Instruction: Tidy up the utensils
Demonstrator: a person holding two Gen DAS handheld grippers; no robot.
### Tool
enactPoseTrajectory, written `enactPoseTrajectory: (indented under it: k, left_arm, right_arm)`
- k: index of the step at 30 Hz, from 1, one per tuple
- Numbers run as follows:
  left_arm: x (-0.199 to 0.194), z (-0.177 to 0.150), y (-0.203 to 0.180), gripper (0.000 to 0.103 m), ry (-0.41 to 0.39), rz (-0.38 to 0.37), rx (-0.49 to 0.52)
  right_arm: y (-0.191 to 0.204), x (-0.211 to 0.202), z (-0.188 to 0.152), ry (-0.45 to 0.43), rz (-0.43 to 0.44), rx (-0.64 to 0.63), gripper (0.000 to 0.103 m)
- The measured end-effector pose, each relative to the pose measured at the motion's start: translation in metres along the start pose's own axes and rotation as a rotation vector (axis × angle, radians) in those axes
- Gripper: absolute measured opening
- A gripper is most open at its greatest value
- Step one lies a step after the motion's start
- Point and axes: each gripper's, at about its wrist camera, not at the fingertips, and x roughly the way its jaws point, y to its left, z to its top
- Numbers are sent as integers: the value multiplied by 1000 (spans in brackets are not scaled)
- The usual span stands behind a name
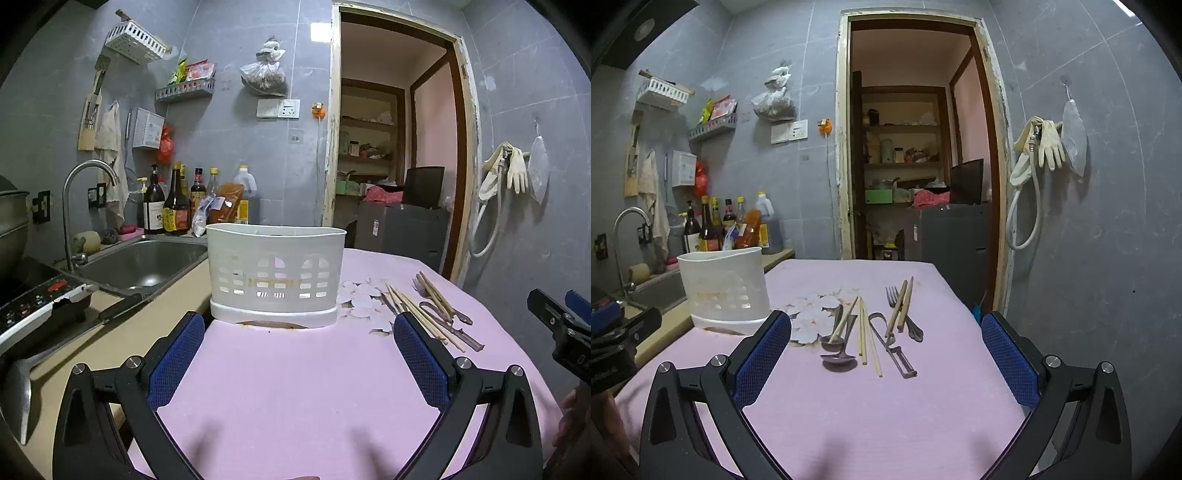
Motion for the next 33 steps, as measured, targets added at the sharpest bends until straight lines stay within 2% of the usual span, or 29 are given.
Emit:
enactPoseTrajectory:
  k: [4, 33]
  left_arm:
    - [3, -1, 3, 101, 22, 7, -21]
    - [1, 1, -3, 101, 10, 39, 19]
  right_arm:
    - [-4, 1, -1, 5, 0, 10, 103]
    - [0, 0, -2, 0, 8, 5, 103]
